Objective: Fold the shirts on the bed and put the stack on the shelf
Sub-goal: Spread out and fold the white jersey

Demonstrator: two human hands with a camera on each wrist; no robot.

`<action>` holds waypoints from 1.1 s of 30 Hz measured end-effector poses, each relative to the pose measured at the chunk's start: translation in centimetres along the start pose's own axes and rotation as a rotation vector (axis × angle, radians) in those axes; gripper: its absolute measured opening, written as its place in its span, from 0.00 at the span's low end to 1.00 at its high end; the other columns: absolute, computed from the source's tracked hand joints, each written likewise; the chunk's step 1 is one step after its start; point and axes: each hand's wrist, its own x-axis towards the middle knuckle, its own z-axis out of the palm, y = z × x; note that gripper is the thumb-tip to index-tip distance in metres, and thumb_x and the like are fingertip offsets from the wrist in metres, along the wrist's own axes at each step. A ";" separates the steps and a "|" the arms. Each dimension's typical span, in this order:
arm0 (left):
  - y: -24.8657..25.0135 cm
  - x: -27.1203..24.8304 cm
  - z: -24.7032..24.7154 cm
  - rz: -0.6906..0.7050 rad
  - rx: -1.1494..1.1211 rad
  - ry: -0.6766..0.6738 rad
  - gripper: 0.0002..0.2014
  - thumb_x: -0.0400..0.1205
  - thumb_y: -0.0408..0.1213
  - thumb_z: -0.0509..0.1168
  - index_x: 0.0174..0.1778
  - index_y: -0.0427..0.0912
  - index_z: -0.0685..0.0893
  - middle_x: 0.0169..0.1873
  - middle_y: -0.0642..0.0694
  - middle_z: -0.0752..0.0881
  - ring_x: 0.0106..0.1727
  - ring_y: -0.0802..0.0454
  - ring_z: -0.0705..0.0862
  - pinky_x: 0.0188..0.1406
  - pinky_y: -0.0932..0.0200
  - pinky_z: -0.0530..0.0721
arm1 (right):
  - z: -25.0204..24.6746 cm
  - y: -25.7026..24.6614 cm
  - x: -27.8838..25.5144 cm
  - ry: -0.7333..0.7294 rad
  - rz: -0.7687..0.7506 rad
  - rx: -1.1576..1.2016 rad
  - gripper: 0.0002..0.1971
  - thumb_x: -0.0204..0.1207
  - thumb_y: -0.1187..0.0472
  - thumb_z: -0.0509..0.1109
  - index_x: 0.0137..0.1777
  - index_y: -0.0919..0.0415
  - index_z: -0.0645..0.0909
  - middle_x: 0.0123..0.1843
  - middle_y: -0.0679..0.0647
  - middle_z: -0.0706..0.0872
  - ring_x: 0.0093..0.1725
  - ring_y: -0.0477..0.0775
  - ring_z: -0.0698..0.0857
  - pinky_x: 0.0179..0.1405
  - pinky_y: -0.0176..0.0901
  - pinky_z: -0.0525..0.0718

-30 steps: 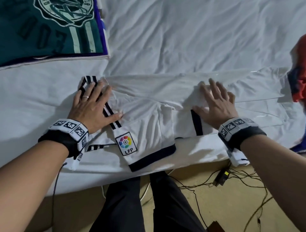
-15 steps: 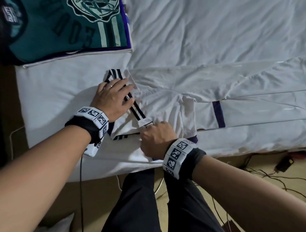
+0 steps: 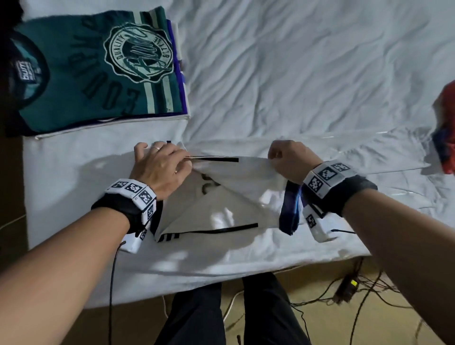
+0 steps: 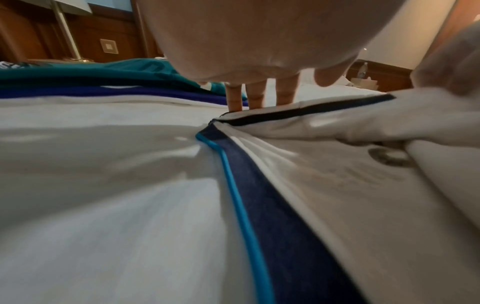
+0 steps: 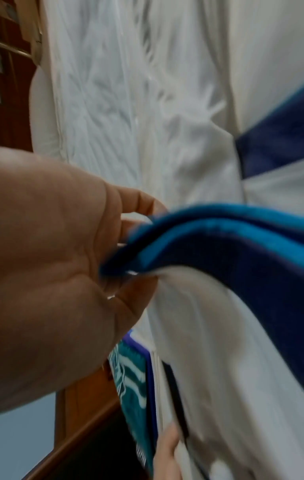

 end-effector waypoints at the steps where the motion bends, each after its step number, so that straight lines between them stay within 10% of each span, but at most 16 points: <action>1: 0.0 0.3 0.0 -0.021 0.008 0.007 0.20 0.81 0.55 0.50 0.55 0.53 0.85 0.59 0.53 0.86 0.67 0.47 0.75 0.66 0.41 0.57 | -0.3 0.3 0.9 0.001 -0.004 -0.012 0.09 0.75 0.64 0.63 0.42 0.48 0.80 0.47 0.52 0.84 0.48 0.59 0.83 0.46 0.44 0.79; 19: -0.3 2.9 2.1 -0.346 -0.059 0.102 0.17 0.88 0.54 0.53 0.49 0.47 0.81 0.55 0.47 0.73 0.61 0.44 0.65 0.64 0.40 0.60 | 1.3 4.0 6.8 0.300 -0.256 0.092 0.13 0.76 0.67 0.60 0.54 0.59 0.85 0.50 0.57 0.83 0.54 0.65 0.81 0.58 0.63 0.80; 33: 0.3 2.7 2.8 -0.395 -0.076 0.200 0.10 0.88 0.50 0.59 0.55 0.48 0.80 0.57 0.43 0.75 0.64 0.39 0.68 0.64 0.37 0.62 | 2.8 5.3 6.7 0.398 -0.210 0.009 0.10 0.81 0.62 0.61 0.56 0.60 0.82 0.55 0.59 0.82 0.57 0.66 0.78 0.56 0.58 0.77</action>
